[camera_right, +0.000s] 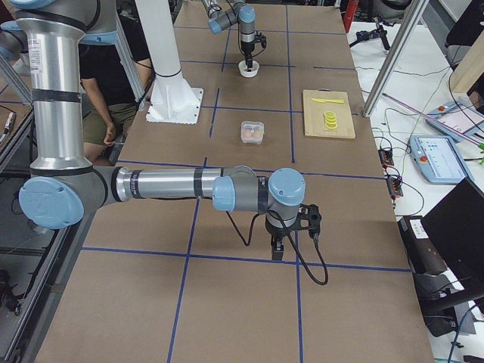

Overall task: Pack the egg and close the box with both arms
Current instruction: 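Close the left gripper on the brown egg inside the white bowl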

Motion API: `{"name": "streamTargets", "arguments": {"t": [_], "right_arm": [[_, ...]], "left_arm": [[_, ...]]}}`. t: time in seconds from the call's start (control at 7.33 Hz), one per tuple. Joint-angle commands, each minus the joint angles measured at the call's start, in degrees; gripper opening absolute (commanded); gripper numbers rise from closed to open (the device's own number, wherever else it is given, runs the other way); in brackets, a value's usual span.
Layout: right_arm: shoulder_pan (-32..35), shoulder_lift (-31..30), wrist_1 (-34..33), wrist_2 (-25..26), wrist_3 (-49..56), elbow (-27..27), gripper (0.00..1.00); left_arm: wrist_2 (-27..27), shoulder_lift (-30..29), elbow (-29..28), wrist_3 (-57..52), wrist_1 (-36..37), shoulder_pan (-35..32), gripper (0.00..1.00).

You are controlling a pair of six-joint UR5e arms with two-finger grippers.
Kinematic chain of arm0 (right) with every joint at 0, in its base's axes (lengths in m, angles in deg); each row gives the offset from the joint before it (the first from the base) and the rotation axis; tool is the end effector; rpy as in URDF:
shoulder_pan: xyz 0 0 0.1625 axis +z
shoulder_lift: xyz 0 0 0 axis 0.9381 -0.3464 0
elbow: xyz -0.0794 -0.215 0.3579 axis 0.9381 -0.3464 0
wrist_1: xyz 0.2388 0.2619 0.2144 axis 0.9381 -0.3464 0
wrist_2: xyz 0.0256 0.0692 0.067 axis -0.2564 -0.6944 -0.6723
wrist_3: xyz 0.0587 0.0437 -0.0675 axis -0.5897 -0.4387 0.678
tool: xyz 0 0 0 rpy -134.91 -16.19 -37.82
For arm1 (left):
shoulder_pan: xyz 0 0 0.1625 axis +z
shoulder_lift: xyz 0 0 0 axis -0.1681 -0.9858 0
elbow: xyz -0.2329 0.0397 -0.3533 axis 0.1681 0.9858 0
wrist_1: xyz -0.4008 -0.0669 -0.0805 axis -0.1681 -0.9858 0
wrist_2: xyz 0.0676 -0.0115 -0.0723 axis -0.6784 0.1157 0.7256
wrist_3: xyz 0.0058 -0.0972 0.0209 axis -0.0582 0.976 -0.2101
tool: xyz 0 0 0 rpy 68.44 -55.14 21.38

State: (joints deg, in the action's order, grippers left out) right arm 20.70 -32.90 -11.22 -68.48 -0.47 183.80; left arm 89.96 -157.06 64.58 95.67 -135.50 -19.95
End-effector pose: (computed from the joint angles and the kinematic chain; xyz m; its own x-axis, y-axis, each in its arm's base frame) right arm 0.0668 -0.4908 0.6271 0.7088 0.0168 0.7053 -0.0325 0.9994 0.0089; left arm 0.4340 -0.3653 0.3849 0.6673 -0.2023 -0.7168 0.1827 0.9775 -0.1058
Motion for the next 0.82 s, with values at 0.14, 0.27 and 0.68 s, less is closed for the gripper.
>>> {"name": "streamTargets", "arguments": {"t": [0.14,0.27,0.68], "right_arm": [[0.0,0.0,0.0,0.0,0.0,0.0,1.00],[0.0,0.1,0.0,0.0,0.0,0.1,1.00],[0.0,0.1,0.0,0.0,-0.1,0.2,1.00]], "left_arm": [[-0.1,0.0,-1.2,0.0,-0.6,0.8,0.78],[-0.1,0.1,-1.3,0.0,-0.6,0.9,0.75],[-0.1,0.0,-1.5,0.0,-0.8,0.9,0.67]]}}
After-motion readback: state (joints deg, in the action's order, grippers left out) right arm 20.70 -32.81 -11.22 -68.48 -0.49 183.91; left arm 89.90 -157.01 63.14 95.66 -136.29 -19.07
